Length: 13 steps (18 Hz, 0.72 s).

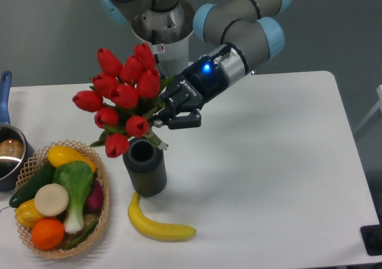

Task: Insert the flowers into the vase
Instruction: 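Lower the tulip stems into the opening of the grey vase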

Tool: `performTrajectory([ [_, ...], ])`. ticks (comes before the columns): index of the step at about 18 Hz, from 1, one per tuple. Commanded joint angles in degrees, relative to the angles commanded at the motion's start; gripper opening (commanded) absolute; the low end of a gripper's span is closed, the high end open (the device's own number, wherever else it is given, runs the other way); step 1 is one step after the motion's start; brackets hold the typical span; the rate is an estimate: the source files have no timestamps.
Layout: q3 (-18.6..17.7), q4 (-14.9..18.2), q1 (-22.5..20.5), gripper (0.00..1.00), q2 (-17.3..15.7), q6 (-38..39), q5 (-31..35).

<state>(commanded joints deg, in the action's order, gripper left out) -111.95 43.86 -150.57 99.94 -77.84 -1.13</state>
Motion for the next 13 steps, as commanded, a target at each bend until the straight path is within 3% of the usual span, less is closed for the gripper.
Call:
performTrajectory([
  [8,-6.87,0.09,0.19,0.21,0.00,-5.55,-4.49],
  [13,-7.31,0.09,0.19,0.21,0.79,-7.15,-4.93],
])
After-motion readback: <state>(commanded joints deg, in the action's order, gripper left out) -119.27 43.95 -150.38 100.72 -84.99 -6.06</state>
